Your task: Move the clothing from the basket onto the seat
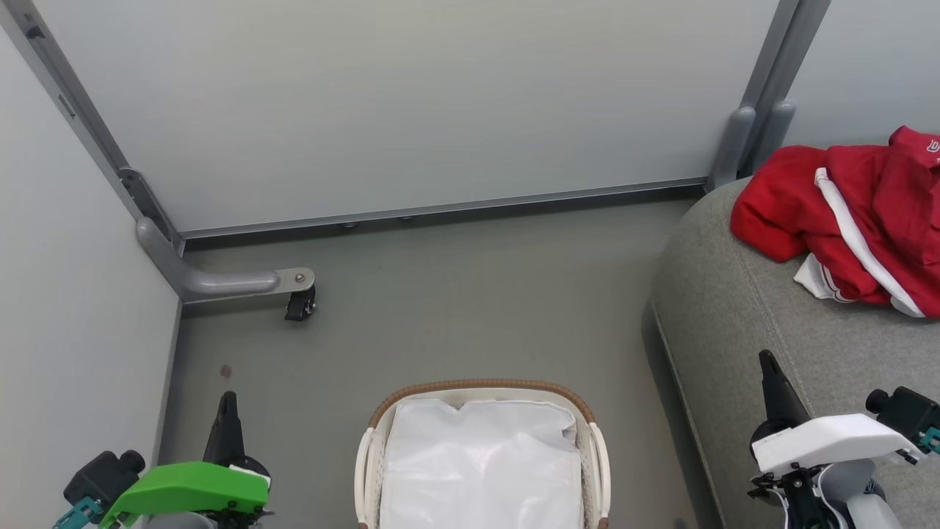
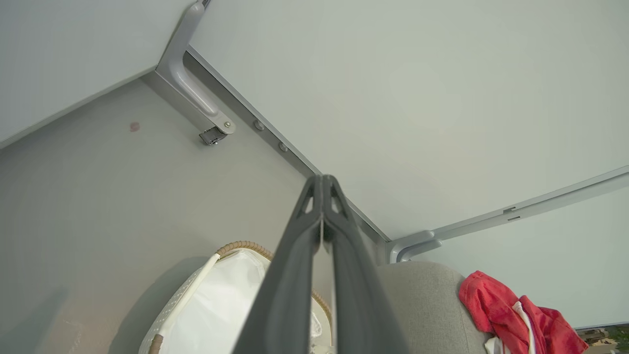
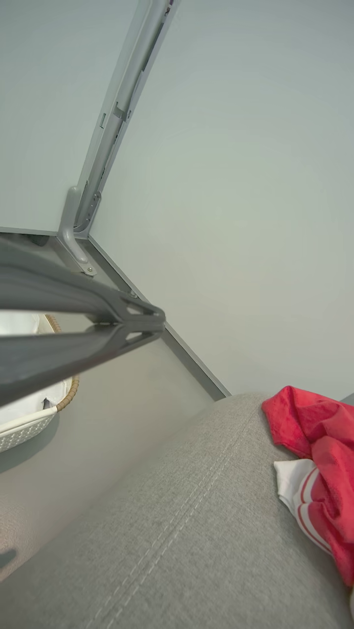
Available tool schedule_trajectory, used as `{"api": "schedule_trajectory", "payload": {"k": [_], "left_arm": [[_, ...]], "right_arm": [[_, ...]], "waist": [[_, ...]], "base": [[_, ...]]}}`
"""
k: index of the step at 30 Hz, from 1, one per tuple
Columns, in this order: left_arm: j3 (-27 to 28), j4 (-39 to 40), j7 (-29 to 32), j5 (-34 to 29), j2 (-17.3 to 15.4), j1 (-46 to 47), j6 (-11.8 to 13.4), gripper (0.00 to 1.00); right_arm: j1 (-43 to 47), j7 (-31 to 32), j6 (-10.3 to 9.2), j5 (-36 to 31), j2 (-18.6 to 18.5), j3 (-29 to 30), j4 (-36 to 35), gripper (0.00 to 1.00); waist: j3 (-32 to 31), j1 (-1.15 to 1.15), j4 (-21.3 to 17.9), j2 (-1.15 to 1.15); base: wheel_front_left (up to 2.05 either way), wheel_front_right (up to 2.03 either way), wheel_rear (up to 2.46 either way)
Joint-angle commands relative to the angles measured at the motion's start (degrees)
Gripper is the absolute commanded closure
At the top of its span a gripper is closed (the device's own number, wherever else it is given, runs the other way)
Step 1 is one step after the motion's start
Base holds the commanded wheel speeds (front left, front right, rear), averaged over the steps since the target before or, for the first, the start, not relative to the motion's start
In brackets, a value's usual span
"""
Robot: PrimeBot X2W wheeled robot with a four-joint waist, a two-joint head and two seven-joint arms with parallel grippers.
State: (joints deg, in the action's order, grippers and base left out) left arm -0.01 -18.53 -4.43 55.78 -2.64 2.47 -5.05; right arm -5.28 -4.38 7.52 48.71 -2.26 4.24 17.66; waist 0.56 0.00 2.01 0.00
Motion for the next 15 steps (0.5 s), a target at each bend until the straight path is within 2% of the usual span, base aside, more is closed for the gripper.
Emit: {"api": "schedule_trajectory", "payload": {"k": [1,15], "left_arm": [[0.5,0.9,0.5,1.8,-0.2,1.7,-0.4,1.00],[1.9,1.8,3.0,9.8,-0.2,2.3,-0.9,1.00]], "right_arm": [[-0.9,0.5,-0.01,2.1,-0.5,0.3,-0.9,1.00],[-1.0,2.9,-0.02,11.6,-0.5,0.8,-1.6,1.00]], "waist": [[0.0,0.00,0.0,0.00],[-0.1,0.00,-0.4,0.00]], "base": [[0.00,0.00,0.00],[0.00,0.00,0.00]]}}
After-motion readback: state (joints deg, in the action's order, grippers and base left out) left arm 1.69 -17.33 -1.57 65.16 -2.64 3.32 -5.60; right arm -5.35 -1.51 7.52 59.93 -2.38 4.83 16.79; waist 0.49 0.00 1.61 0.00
